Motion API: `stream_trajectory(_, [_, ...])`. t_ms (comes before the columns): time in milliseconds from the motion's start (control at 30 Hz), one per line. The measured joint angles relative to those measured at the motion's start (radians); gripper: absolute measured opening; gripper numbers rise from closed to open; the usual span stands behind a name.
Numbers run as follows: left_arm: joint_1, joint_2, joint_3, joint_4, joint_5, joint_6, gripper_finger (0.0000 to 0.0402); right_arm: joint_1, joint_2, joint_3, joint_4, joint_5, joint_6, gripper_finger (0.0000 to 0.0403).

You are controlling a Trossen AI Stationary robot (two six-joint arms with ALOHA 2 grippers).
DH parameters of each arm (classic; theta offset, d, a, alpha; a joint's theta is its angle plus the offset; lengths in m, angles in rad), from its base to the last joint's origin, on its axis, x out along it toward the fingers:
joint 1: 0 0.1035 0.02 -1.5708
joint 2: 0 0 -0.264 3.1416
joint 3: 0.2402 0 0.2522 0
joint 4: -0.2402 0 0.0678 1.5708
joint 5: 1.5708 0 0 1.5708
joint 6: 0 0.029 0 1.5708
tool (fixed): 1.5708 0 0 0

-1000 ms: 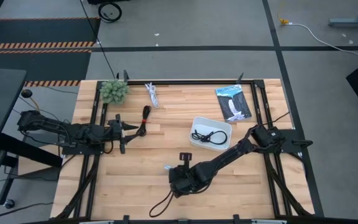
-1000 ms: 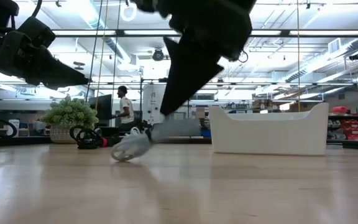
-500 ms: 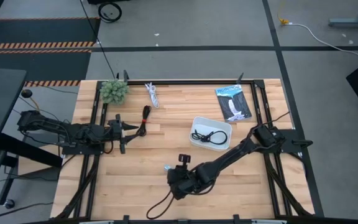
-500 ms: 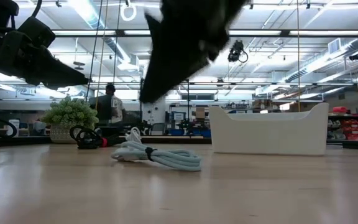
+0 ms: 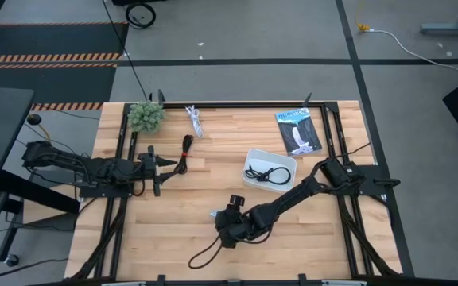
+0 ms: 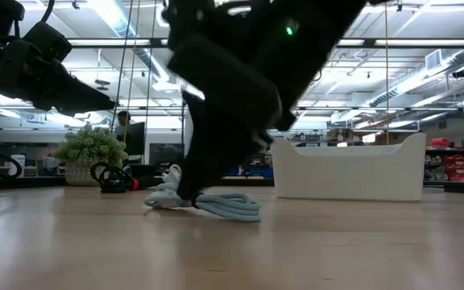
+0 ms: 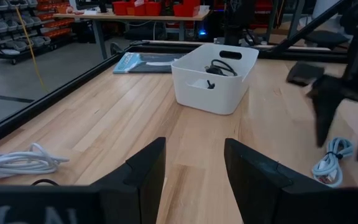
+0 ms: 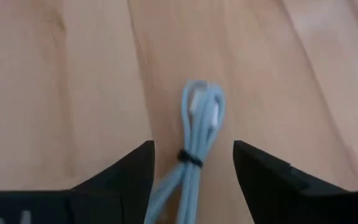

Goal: Pick and place USB-C Cables
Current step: Put the light blue charger cable into the white bin

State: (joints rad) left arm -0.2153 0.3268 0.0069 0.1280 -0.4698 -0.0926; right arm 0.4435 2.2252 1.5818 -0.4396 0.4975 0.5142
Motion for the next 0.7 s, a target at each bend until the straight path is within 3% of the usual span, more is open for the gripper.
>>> stream_trajectory(233, [0.0,0.0,0.0,0.001,0.0,0.0,0.0172,-0.014,-0.003,-0.058,0.046,-0.051,0.008,0.0191])
stream_trajectory(567, [0.0,0.0,0.0,0.001,0.0,0.0,0.0172,-0.014,-0.003,-0.059,0.038,-0.057,-0.033,0.0044])
stream_trajectory(700, [0.0,0.0,0.0,0.001,0.0,0.0,0.0172,-0.01,-0.01,-0.004,-0.147,-0.034,-0.035,0.0042])
